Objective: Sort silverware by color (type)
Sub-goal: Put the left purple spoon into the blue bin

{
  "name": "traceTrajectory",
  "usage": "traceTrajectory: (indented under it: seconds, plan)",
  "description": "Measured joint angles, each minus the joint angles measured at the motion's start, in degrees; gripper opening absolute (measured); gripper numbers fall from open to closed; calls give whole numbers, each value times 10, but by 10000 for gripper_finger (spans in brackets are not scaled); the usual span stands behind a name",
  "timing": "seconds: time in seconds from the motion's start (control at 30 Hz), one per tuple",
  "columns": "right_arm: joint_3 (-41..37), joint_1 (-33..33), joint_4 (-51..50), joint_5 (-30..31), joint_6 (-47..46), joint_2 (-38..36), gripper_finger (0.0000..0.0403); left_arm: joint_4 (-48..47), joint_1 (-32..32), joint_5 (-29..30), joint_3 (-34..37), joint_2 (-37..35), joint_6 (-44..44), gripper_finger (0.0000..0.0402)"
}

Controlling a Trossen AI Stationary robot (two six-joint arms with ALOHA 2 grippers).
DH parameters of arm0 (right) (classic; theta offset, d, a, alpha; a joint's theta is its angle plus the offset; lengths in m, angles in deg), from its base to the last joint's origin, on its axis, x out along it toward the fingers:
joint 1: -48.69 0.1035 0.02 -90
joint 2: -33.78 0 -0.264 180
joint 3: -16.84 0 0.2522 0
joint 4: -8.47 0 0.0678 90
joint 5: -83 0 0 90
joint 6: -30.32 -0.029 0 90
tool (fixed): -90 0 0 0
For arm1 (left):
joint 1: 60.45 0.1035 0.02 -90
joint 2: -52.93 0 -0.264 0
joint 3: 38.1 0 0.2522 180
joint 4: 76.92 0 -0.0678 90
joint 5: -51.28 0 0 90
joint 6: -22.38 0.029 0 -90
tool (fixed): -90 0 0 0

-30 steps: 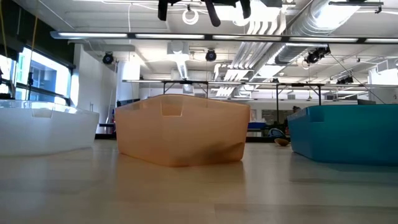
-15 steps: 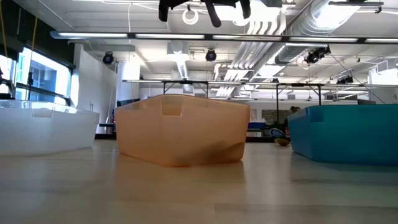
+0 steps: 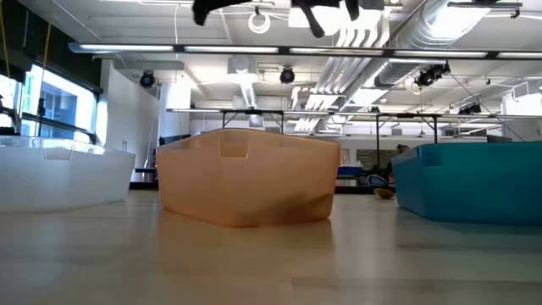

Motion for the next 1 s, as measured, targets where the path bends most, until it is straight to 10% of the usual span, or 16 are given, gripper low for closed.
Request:
traceTrajectory:
  seconds: [0.33, 0.57, 1.0]
  plan:
    - [-69, 3, -71, -10, -22, -171, 21, 28, 11, 40, 97, -157, -25, 166]
    - [-196, 37, 62, -12, -13, -280, 21, 90, 11, 41, 147, -215, -48, 166]
    - [-245, 43, 142, -21, 18, -296, 24, 99, 11, 62, 148, -214, -30, 165]
